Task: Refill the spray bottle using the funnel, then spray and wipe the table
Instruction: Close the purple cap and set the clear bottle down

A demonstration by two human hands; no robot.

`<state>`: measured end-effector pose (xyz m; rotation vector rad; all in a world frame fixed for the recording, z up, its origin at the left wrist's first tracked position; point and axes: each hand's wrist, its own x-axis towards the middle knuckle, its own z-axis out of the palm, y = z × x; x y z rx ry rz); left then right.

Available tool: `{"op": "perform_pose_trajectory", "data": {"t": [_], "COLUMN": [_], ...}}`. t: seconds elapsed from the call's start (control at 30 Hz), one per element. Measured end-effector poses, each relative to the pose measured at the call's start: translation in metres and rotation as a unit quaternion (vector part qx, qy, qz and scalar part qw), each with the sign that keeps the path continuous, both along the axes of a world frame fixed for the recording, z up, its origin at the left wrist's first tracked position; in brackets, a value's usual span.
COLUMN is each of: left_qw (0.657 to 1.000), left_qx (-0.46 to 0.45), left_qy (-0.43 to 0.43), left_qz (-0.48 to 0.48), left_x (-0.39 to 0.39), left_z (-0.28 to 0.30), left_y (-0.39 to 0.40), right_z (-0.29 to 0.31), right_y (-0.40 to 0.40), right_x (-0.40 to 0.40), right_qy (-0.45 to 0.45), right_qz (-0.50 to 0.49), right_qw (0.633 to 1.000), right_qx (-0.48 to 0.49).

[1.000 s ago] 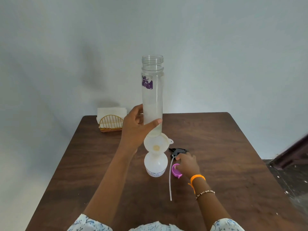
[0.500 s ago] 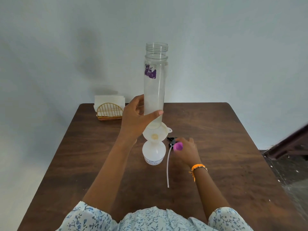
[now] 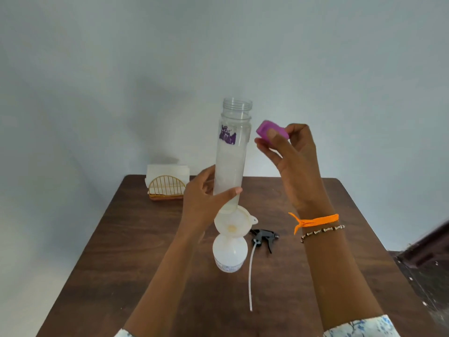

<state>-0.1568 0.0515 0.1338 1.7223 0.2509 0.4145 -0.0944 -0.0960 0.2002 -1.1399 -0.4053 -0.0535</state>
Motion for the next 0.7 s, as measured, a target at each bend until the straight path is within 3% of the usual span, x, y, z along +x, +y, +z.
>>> {"op": "perform_pose_trajectory", "data": {"t": [0.2, 0.4, 0.5, 0.7], "left_qw": [1.000, 0.999, 0.998, 0.994], "left_qx": [-0.009, -0.016, -0.028, -0.053], "left_qy": [-0.017, -0.033, -0.034, -0.029], "left_qz": [0.003, -0.029, -0.046, -0.094], "left_x": [-0.006, -0.009, -0.008, -0.011], "left_z": [0.008, 0.011, 0.011, 0.015], "left_y": [0.002, 0.003, 0.003, 0.009], "right_z": [0.031, 0.052, 0.055, 0.063], "right_y": [0.021, 0.027, 0.021, 0.005], "right_x": [0.010, 0.019, 0.025, 0.031], "right_qy": [-0.089, -0.165, -0.178, -0.161], "right_qz": [0.009, 0.069, 0.112, 0.163], "right_qw": [0.996, 0.973, 0.957, 0.955], "right_qx": [-0.021, -0.147, -0.201, -0.189]}}
